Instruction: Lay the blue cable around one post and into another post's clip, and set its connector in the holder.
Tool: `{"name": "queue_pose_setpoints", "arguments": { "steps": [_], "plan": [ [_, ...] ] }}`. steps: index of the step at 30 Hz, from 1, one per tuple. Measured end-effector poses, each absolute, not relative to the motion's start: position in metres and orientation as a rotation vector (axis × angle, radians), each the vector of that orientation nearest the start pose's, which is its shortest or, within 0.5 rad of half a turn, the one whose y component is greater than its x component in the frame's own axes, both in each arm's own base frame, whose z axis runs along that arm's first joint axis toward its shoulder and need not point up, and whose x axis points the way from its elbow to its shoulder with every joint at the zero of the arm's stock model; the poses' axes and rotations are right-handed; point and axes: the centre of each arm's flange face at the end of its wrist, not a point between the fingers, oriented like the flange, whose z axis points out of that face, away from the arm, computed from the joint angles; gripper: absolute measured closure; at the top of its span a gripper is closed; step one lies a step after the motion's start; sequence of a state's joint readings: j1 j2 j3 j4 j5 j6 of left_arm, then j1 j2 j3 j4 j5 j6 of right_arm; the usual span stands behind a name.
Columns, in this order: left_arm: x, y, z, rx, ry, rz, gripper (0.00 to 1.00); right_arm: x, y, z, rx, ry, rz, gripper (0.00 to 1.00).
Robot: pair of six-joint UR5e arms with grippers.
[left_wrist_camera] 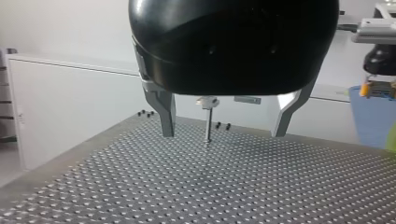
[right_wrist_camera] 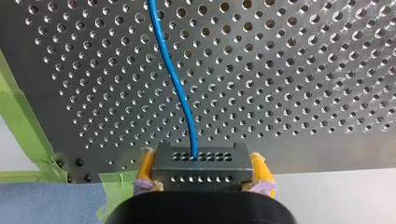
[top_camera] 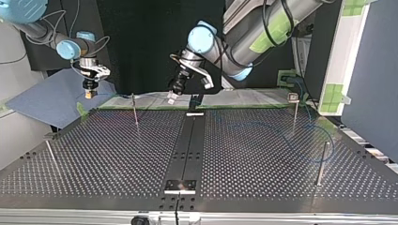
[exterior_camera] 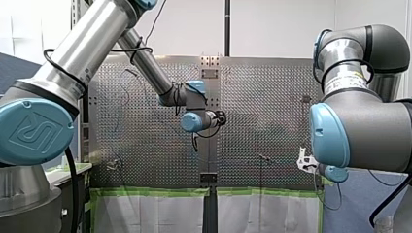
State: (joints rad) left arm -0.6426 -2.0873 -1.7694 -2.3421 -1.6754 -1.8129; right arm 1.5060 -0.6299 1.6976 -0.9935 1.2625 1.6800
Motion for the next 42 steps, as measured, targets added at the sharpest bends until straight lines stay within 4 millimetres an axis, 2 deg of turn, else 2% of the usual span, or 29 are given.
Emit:
{"name": "queue_pose_setpoints", "arguments": {
  "steps": [19,20,23,35,39,42],
  "plan": [
    [0.373,-0.426,0.213,0.187,1.496,-0.613,0.02,0.124,-0.629,-0.037,1.392,-1.241,1.439,1.00],
    [0.369,-0.422,0.215,0.184,1.496,-0.610,0.05,0.124,-0.629,-0.037,1.392,-1.240,1.439,1.00],
    [0.363,-0.416,0.219,0.176,1.493,-0.604,0.05,0.125,-0.629,-0.037,1.391,-1.239,1.440,1.00],
    [0.345,-0.386,0.240,0.117,1.408,-0.621,0.05,0.126,-0.629,-0.037,1.392,-1.238,1.443,1.00],
    [0.339,-0.383,0.231,0.130,1.410,-0.628,0.05,0.126,-0.629,-0.037,1.393,-1.238,1.443,1.00],
    [0.334,-0.381,0.215,0.140,1.427,-0.627,0.05,0.126,-0.629,-0.037,1.393,-1.237,1.443,1.00]
  ]
}}
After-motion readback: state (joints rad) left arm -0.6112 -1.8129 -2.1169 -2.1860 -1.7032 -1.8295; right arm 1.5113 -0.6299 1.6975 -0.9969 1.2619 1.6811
